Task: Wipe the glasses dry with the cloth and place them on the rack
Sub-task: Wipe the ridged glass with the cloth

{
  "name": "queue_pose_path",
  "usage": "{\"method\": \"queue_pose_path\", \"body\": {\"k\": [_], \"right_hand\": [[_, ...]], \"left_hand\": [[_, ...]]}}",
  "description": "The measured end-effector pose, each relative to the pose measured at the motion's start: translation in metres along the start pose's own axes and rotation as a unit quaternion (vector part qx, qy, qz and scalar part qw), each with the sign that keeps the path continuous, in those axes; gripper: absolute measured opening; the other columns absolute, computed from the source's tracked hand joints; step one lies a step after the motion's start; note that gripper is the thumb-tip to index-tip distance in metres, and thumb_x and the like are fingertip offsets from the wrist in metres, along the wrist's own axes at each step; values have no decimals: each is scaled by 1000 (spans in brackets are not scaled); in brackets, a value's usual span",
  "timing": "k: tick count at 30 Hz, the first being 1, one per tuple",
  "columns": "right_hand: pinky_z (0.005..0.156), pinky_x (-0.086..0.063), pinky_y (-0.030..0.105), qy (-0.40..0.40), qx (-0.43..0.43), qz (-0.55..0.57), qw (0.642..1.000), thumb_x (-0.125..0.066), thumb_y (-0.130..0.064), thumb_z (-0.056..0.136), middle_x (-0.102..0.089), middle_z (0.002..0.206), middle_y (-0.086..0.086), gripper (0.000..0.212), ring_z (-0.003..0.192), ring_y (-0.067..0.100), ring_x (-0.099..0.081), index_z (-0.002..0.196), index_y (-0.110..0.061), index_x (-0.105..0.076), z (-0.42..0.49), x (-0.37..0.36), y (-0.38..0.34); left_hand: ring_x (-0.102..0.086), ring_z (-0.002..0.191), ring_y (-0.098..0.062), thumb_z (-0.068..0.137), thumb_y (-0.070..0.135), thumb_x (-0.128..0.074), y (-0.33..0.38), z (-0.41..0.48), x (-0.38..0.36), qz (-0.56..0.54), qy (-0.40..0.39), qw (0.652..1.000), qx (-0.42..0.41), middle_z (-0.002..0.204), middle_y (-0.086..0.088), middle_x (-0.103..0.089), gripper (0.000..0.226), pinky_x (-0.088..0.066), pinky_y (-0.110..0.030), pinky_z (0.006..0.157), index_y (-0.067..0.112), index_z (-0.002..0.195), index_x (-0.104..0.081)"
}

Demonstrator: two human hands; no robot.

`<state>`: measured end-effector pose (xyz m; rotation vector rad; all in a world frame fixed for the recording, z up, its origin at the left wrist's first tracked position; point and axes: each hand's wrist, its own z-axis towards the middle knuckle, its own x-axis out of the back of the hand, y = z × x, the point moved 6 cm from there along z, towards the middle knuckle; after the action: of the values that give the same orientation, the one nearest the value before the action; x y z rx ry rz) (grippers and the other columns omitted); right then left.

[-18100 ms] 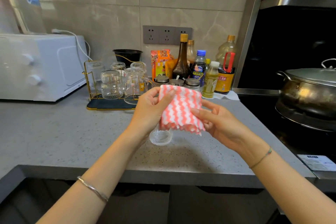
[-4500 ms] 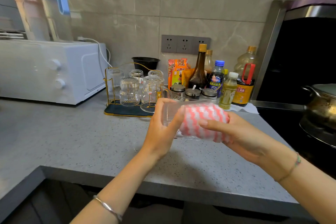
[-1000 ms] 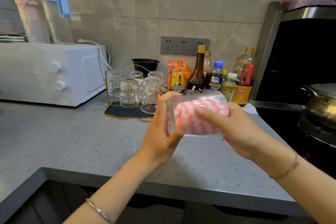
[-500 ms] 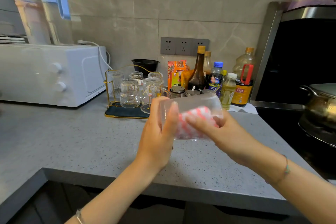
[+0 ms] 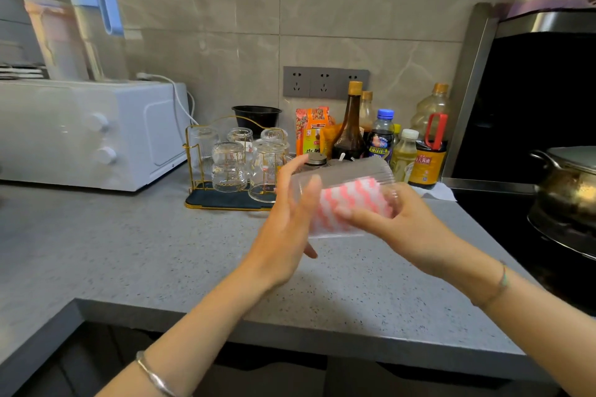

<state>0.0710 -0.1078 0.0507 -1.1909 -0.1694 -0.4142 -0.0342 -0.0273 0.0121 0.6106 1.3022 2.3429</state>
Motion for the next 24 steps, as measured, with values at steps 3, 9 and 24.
{"method": "queue_pose_path", "body": {"k": [3, 9, 24], "right_hand": [[45, -34, 5, -15, 50, -99, 994, -70, -12, 81, -58, 48, -22, 28, 44, -6, -52, 63, -32, -63, -1, -9, -6], [66, -47, 9, 12, 77, -37, 996, -60, -28, 87, -72, 76, -14, 17, 70, -1, -66, 88, -17, -73, 6, -15, 0], [62, -53, 16, -1, -83, 168, 982, -66, -26, 71, -76, 89, 3, 36, 78, 11, -72, 102, -8, -68, 5, 2, 4]], "left_hand": [[-60, 54, -9, 86, 78, -26, -19, 4, -5, -119, -10, 977, 179, 93, -3, -62, 81, -44, -23, 42, 17, 136, -48], [-53, 50, -5, 83, 66, -38, -3, 8, 5, -62, 56, 996, 31, 80, -2, -60, 50, -39, -17, 40, 26, 110, -52], [-63, 101, -8, 78, 78, -45, 10, 0, 7, 58, 1, 980, -190, 126, 26, -45, 53, -56, -26, 72, 57, 124, -29]]}}
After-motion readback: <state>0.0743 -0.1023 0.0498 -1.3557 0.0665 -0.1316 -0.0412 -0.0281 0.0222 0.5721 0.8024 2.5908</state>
